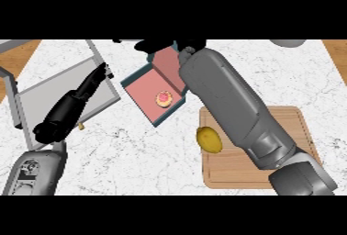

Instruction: Pick the cupcake from the cutting board and place it in the cardboard box

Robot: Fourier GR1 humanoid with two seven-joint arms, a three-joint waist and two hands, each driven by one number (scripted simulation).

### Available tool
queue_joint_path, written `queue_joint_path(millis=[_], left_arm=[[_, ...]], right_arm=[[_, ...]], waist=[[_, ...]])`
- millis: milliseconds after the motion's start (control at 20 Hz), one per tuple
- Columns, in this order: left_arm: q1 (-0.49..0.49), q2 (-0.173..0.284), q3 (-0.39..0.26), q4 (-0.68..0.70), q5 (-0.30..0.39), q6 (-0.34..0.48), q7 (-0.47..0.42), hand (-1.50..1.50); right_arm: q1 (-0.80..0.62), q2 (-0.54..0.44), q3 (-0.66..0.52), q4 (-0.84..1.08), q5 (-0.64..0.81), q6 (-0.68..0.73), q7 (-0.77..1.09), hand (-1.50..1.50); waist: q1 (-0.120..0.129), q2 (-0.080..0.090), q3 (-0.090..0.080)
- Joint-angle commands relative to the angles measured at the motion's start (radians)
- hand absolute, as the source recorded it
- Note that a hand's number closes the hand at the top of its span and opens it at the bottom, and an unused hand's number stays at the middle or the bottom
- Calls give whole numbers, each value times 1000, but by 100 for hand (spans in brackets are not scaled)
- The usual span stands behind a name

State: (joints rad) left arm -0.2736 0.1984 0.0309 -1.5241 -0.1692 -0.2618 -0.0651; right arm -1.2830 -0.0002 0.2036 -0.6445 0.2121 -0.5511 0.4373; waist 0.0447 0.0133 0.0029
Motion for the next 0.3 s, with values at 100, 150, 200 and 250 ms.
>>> queue_joint_path(millis=[100,150,200,250], left_arm=[[-15,-4,7,22,-2,6,3,0],[37,15,10,-20,-10,3,-5,0],[21,-11,-6,-29,-8,10,36,0],[69,22,15,-28,13,-26,-36,0]], right_arm=[[138,0,-136,-34,-136,-186,-223,-150],[133,0,-153,-48,-146,-170,-229,-150],[160,0,-180,-45,-141,-179,-290,-150],[126,0,-196,-12,-149,-211,-308,-150]], waist=[[-8,3,-2],[-13,-5,-2],[-20,-5,-2],[-8,-3,-3]])
